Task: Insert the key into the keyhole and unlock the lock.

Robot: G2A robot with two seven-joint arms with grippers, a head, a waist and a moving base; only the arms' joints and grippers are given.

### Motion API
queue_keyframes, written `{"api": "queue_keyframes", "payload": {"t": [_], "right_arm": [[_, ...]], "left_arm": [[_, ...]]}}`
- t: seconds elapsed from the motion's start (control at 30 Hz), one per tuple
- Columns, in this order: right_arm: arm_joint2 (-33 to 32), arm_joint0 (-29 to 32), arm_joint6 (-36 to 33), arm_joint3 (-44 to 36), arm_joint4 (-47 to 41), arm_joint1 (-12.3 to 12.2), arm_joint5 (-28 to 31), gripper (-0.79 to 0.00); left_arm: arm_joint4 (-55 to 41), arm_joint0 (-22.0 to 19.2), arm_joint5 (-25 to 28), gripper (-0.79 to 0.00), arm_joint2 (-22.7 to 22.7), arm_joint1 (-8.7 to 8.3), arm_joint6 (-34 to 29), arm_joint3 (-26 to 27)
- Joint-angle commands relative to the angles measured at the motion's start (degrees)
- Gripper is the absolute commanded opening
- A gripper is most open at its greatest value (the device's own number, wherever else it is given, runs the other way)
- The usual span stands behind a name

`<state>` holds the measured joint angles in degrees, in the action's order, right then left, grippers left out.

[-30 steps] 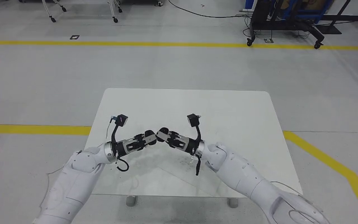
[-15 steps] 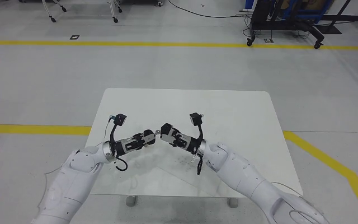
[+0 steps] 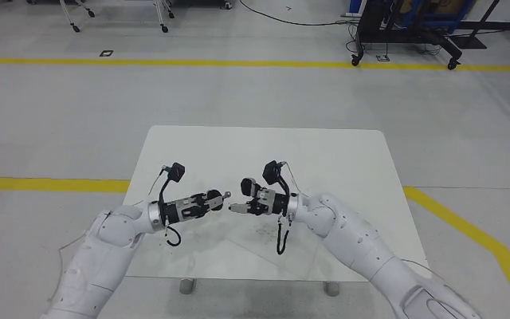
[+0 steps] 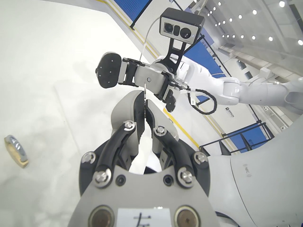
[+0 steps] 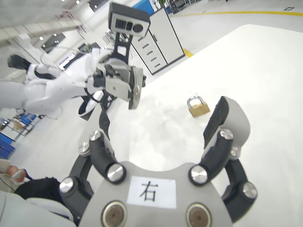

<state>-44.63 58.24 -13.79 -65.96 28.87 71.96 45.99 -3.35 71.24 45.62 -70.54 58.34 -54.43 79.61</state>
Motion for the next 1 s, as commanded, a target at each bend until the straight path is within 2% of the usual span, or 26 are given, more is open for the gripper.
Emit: {"api": "queue_keyframes", "payload": {"t": [0.0,0.03,0.17,0.2,0.23,0.33,0.73,0.97], "right_arm": [[-2.2,1.7,-5.0,-3.1,-0.6,-1.3,0.5,0.0],[-3.2,2.6,-7.1,-4.6,-1.2,-2.0,1.2,0.0],[-5.7,5.2,-14.7,-9.3,-2.3,-3.8,2.6,-0.265],[-6.1,5.6,-15.8,-10.2,-2.8,-4.1,2.7,-0.305],[-6.4,6.0,-17.0,-10.9,-3.0,-4.3,2.7,-0.403],[-6.6,6.4,-19.4,-12.3,-3.2,-4.8,2.1,-0.422],[-5.4,5.1,-19.6,-10.8,-7.1,-4.6,3.7,-0.477],[-4.1,4.1,-20.0,-9.8,-7.7,-4.4,3.6,-0.566]], "left_arm": [[1.7,-0.1,0.7,-0.785,0.2,-0.21,-1.3,0.5],[2.4,-0.3,0.9,-0.785,0.4,-0.31,-2.2,0.8],[6.8,-0.4,1.3,-0.785,0.7,-0.51,-1.5,1.9],[7.6,-0.2,1.5,-0.785,1.0,-0.52,-1.2,2.2],[8.3,-0.1,1.6,-0.785,1.4,-0.52,-1.1,2.6],[8.7,-0.2,2.6,-0.785,2.7,-0.52,-1.4,3.2],[6.3,-2.4,2.8,-0.785,7.8,-1.91,-1.4,2.8],[6.3,-3.0,3.8,-0.785,9.0,-2.73,-0.5,2.6]]}}
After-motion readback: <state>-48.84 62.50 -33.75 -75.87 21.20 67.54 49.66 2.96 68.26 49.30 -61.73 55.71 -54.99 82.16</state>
